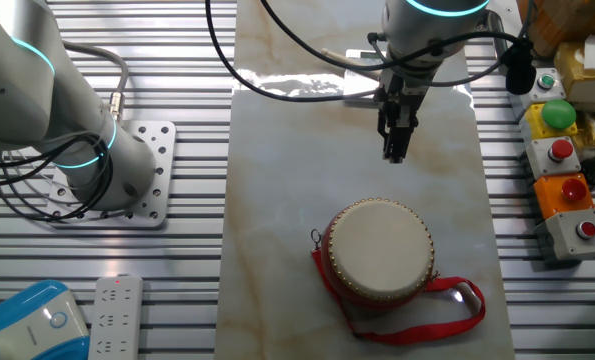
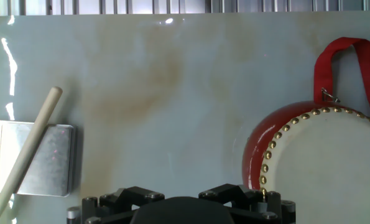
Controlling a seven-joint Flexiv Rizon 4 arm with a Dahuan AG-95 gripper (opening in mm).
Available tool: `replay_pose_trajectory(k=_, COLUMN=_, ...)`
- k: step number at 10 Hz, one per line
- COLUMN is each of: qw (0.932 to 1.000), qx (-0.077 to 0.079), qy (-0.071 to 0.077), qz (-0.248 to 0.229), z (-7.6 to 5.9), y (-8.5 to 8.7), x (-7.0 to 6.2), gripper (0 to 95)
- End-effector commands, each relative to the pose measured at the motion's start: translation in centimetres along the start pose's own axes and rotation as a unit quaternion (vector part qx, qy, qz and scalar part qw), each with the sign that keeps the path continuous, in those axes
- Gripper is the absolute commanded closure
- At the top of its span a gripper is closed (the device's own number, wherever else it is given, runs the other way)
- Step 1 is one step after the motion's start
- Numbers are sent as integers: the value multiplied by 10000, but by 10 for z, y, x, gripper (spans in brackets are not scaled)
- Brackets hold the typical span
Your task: Play the drum
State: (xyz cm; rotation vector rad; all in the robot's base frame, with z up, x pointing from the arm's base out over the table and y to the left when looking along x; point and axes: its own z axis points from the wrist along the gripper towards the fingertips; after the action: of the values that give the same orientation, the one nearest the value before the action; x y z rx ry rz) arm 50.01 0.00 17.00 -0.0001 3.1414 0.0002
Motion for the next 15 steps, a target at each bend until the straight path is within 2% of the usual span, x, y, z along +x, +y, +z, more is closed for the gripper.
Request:
replay_pose_trajectory(k=1, qw=9952, qx=597, qy=-123, qz=-762, z=0, y=0, x=0, gripper=950)
replay_pose_trajectory(k=3, qw=9974, qx=254, qy=-184, qz=-650, z=0, y=0, x=0, gripper=950)
replay_pose_trajectory(k=4, qw=9967, qx=410, qy=-162, qz=-675, z=-1, y=0, x=0, gripper=950)
replay_pose_trajectory(k=5, qw=9973, qx=371, qy=-127, qz=-622, z=-1, y=0, x=0, gripper=950)
replay_pose_trajectory(k=8, qw=9972, qx=372, qy=-135, qz=-635, z=0, y=0, x=0, gripper=950)
replay_pose_trajectory(k=15, qw=9971, qx=393, qy=-45, qz=-642, z=0, y=0, x=0, gripper=950)
